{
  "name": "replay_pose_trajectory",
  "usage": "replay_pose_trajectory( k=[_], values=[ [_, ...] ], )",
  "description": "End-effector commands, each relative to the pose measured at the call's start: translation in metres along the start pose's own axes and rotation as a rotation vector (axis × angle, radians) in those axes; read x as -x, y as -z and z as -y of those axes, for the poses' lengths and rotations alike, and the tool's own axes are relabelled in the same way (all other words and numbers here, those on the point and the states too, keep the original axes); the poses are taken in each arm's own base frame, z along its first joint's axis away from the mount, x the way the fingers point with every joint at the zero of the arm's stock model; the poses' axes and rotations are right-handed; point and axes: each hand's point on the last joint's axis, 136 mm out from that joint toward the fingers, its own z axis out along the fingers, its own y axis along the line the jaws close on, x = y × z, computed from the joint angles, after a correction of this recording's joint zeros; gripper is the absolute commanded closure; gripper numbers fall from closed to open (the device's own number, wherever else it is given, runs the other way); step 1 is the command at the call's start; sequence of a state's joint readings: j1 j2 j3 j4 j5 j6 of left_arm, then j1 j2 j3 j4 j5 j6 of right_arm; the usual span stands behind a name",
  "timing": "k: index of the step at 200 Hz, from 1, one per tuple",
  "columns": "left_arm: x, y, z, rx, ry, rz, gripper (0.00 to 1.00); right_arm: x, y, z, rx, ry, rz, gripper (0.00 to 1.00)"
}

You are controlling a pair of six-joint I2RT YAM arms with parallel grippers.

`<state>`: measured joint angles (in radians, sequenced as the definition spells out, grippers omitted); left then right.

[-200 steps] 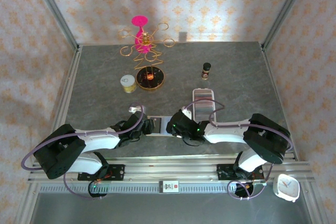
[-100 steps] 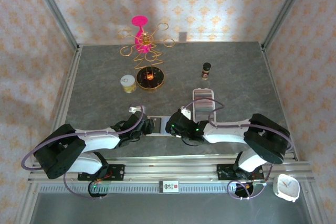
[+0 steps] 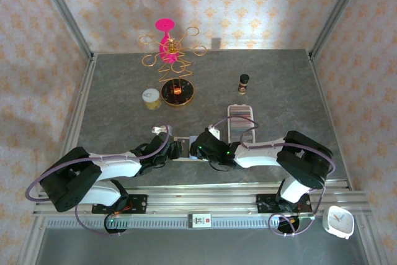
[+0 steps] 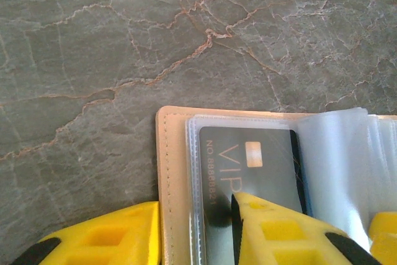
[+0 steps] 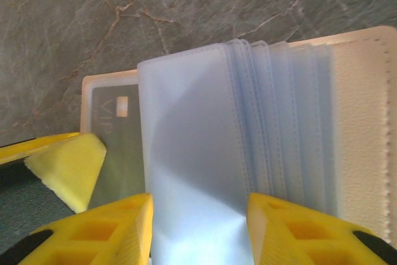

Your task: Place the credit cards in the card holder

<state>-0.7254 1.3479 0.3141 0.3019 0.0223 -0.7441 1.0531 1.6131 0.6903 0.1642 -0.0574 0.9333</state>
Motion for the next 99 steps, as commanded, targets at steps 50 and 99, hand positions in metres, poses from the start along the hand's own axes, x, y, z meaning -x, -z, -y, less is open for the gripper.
replay_pose_trajectory(
  k=[50,99],
  values=[
    [-0.058,-0.005,-0.011,-0.023,0.032,-0.228,0.69,0.002,-0.001,-0.029,0.104,-0.03,-0.006,0.55],
    [-0.059,-0.004,-0.011,-0.028,0.033,-0.228,0.7,-0.002,-0.006,-0.033,0.129,-0.039,-0.023,0.56]
  ],
)
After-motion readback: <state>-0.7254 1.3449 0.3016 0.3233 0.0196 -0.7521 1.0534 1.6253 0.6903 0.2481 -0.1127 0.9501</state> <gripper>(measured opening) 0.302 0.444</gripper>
